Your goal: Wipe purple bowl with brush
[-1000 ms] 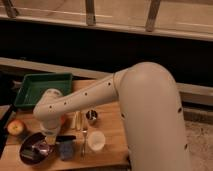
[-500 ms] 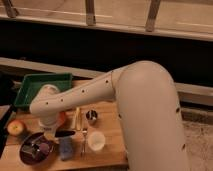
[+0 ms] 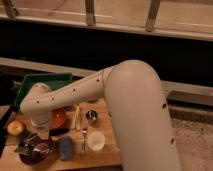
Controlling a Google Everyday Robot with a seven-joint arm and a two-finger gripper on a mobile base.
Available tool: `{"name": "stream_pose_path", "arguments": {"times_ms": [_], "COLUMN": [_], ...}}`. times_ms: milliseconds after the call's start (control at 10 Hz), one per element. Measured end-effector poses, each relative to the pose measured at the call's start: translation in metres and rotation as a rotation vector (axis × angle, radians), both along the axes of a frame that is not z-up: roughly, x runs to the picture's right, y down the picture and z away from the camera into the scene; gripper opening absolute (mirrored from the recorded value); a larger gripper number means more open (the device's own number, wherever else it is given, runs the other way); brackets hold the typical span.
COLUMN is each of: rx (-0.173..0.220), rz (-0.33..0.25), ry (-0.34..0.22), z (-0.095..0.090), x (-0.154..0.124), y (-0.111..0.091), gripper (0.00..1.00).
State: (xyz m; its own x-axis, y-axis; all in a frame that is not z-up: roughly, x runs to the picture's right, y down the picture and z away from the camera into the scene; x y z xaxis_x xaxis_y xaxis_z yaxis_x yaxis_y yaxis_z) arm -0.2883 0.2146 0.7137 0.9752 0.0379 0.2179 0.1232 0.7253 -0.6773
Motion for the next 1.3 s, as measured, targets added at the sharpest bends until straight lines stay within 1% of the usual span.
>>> {"name": "stream_pose_path", "arguments": {"times_ms": [100,200,300,500,700,900,1100,1200,1300], "rx": [-0.012,-0.02,-0.02,-0.008,0.015,0.032,0.046,0.048,0.047], "rz": [-0.003,0.007,0.018,0.023,0.01,-0.008,-0.023,-0.033,-0.048], "ry": [0.005,0.017,0.03,0.042,0.045,0.035,0.006,-0.005,-0.017], "z": [-0.004,-0.005,-0.005,-0.003,0.003,0.007,0.007,0.005,-0.005], "x": [0.002,0.011,0.021,0.023,0.024,0.017,0.003,-0.004,-0.01], "y": [0.009,0.013,0.012,0.002,-0.016,-0.029,-0.036,-0.036,-0.027], "gripper": [0.0,0.0,0.0,0.0,0.0,0.0,0.0,0.0,0.0]}}
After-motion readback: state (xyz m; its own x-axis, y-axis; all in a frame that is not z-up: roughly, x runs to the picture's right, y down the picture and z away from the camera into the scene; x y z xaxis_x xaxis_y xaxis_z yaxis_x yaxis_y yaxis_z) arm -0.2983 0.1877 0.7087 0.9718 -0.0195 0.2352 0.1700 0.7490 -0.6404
